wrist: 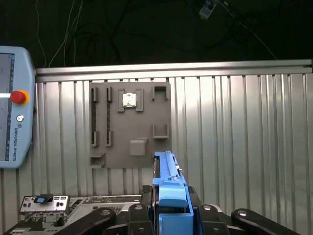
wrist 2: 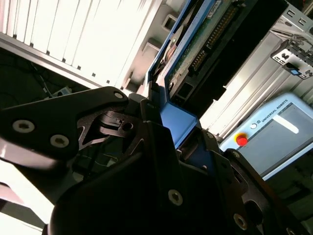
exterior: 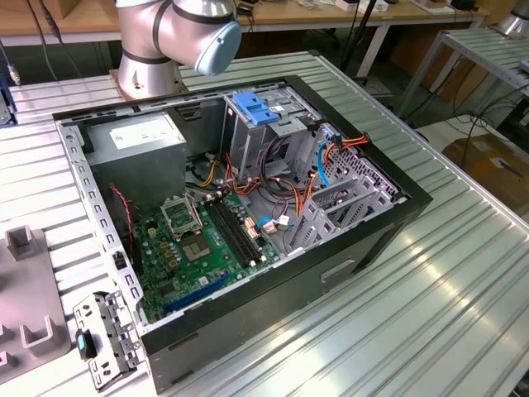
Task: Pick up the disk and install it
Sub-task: 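Pick up the disk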
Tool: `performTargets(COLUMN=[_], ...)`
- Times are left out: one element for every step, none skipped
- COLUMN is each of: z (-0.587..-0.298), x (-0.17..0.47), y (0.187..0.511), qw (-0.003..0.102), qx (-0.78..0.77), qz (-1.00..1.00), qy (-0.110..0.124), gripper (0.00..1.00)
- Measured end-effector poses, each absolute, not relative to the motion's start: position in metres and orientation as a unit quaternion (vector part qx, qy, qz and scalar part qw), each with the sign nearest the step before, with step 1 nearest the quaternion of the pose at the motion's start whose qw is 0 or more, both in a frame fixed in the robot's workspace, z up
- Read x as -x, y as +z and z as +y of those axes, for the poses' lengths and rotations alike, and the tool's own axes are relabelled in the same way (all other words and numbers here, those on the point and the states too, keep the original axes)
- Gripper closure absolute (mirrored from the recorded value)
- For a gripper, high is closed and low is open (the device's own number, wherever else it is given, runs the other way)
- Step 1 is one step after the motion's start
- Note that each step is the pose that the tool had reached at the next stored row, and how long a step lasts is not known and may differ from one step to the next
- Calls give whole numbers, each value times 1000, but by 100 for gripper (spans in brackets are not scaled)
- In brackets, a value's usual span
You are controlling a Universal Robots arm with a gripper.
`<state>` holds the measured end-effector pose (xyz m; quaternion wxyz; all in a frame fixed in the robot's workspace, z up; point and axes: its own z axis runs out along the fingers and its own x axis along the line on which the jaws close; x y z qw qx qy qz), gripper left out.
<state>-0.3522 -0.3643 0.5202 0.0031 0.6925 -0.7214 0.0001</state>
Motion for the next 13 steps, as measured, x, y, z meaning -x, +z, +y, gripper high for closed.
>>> performTargets(z=[-364, -365, -365, -366, -367, -368, -370, -372, -374, -376, -377, -378, -378], x=[350, 349, 348, 347, 346, 345, 344, 343, 342, 341, 340, 339, 338], y=[520, 520, 520, 520, 520, 520, 520, 520, 519, 519, 519, 519, 519], qw=[3, 3, 3, 3, 3, 3, 3, 3, 3, 3, 3, 3, 3], qx=[-693, -693, -693, -693, -693, -693, -693, -693, -692, -693, -693, -693, -693], qz=[-721, -721, -721, -721, -721, -721, -721, -721, -721, -721, -721, -721, -721], qy=[0, 0, 0, 0, 0, 0, 0, 0, 0, 0, 0, 0, 0], gripper=[63, 63, 63, 63, 63, 63, 63, 63, 63, 63, 63, 63, 63])
